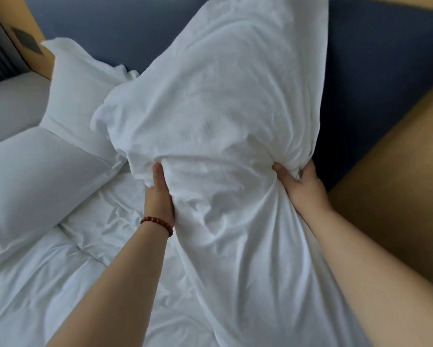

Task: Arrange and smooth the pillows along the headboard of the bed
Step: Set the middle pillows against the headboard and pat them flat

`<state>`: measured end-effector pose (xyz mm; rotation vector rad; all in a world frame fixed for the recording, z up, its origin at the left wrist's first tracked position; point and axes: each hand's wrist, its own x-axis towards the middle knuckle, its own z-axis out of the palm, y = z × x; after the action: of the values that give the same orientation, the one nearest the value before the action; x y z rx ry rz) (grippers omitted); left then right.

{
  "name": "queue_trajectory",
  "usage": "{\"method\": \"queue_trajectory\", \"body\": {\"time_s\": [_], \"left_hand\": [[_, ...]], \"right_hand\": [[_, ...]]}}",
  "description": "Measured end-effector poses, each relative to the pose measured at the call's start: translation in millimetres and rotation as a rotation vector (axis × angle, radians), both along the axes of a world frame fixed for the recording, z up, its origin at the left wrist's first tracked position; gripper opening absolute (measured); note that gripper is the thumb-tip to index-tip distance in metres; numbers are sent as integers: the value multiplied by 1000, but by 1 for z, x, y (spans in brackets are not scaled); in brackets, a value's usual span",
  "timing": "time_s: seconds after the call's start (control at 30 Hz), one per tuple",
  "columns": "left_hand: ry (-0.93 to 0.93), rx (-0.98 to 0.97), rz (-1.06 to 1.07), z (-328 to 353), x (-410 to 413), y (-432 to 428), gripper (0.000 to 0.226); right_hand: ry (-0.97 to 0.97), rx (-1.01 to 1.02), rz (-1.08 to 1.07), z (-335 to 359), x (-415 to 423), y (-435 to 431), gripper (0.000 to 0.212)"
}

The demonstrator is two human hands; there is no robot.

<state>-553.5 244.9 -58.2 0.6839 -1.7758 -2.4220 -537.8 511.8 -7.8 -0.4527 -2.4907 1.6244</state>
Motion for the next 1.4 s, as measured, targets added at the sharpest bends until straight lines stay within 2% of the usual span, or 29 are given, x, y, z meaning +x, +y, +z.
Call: {"method": "queue_trajectory", "body": {"time_s": [0.17,0.3,0.33,0.43,0.5,0.6,0.73,0.83,0.93,1.0,1.13,1.2,1.27,1.33,1.4], "left_hand": [[141,-134,6,67,11,-27,94],[273,-304,28,135,1,-44,39],[295,-362,22,152,-3,-48,38],[329,-466,-19,186,-13,-61,62],[325,-505,-28,188,-19,-66,70],[328,-568,-75,173,-22,-67,66],[301,-591,-118,140,-35,-66,65],[256,-539,-134,118,-51,-65,61],[200,-464,-185,98,-71,-57,47],[188,-461,-199,82,-79,-53,66],[171,-626,-170,34,-67,-35,92],[236,-826,-176,15,-51,-17,97],[341,-1031,-226,1,-41,1,86],[322,-1139,-264,-5,-41,12,77],[260,-1221,-272,-15,-47,15,75]], "right_hand": [[80,-124,-7,34,13,-21,68],[171,-247,-22,63,19,-40,62],[186,-283,-31,67,20,-46,62],[211,-400,-68,69,28,-67,54],[223,-457,-85,59,34,-79,47],[216,-516,-122,34,41,-91,46],[126,-595,-119,4,34,-95,62],[113,-580,-113,-15,26,-90,55],[130,-533,-189,-40,19,-84,45],[134,-471,-263,-59,16,-81,44],[22,-336,-351,-89,15,-73,52],[60,-115,-366,-91,22,-74,63],[231,204,-284,-86,28,-84,75],[333,441,-169,-92,24,-94,75],[289,555,-112,-110,13,-99,78]]}}
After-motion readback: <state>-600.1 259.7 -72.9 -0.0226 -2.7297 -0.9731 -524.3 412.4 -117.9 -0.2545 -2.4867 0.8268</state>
